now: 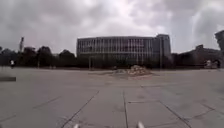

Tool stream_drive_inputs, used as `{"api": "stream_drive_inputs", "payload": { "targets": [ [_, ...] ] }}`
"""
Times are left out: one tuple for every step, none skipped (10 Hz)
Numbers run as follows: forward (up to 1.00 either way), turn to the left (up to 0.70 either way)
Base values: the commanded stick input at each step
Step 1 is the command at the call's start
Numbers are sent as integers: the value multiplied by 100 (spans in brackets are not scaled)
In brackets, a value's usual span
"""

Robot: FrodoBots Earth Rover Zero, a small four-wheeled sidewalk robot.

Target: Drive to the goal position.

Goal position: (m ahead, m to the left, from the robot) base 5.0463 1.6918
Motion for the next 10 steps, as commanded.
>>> {"api": "stream_drive_inputs", "payload": {
  "targets": [
    [60, 7],
    [60, 0],
    [60, 0],
    [60, 0],
    [60, 0],
    [60, 0],
    [60, 0],
    [60, 0],
    [60, 0],
    [60, 0]
  ]
}}
